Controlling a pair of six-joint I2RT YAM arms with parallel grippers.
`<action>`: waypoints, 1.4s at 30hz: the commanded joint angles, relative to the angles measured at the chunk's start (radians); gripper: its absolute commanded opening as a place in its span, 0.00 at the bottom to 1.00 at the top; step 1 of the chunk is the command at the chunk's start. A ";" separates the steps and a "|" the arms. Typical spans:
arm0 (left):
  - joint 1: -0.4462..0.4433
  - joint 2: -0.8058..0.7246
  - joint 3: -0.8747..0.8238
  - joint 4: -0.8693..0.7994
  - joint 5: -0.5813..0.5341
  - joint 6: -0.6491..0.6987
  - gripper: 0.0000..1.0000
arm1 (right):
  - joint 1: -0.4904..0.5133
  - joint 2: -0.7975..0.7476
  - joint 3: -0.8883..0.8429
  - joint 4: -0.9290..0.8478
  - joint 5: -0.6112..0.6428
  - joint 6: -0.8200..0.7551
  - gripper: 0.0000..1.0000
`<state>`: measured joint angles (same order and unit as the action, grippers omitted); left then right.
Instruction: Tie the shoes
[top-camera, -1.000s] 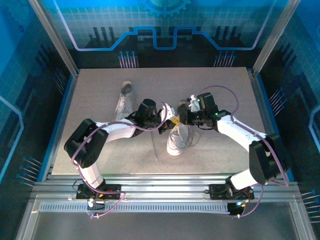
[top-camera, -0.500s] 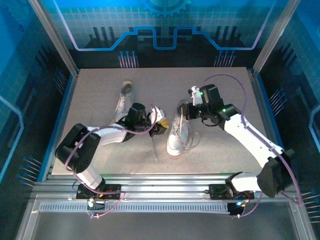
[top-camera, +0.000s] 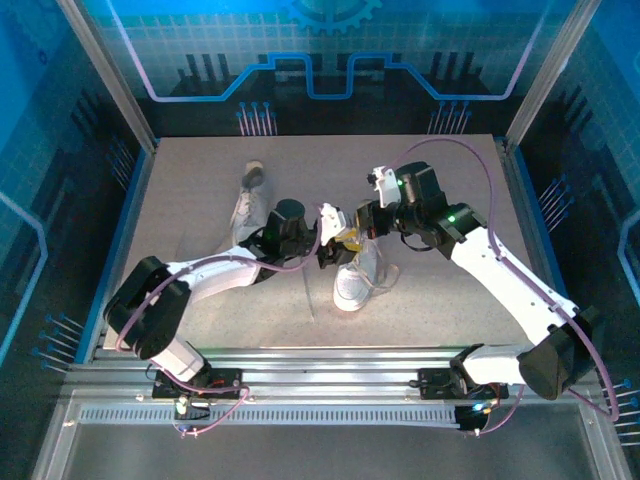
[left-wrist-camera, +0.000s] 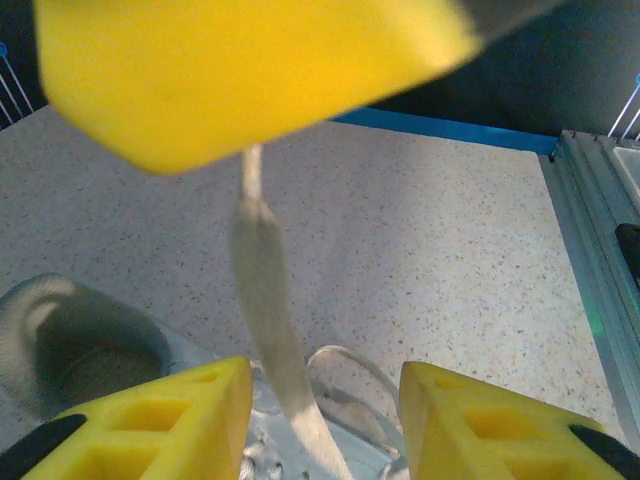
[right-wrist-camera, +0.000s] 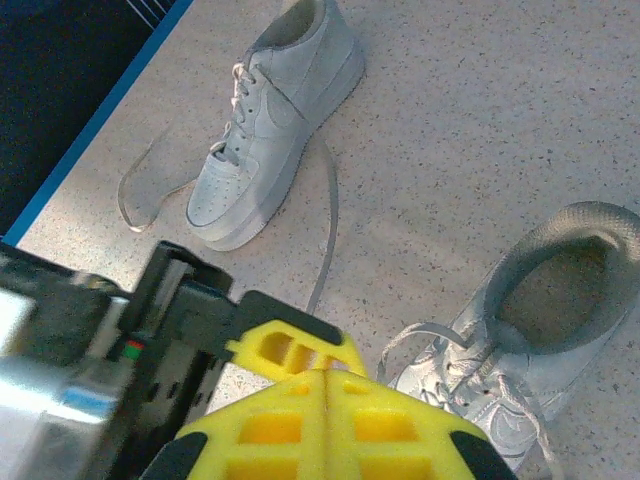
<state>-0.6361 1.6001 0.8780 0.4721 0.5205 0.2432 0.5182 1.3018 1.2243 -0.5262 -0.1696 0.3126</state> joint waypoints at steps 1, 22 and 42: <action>0.000 0.052 0.032 0.054 0.014 -0.059 0.41 | 0.014 0.001 0.019 -0.021 -0.033 -0.011 0.00; 0.157 -0.041 -0.007 0.035 0.000 -0.200 0.00 | -0.231 0.021 -0.303 -0.144 0.146 0.119 0.45; 0.158 -0.023 -0.034 0.053 0.015 -0.216 0.00 | -0.148 0.394 -0.278 -0.089 0.307 0.165 0.43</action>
<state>-0.4789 1.5795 0.8612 0.5068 0.5068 0.0242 0.3389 1.6550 0.9100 -0.5568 0.0364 0.4656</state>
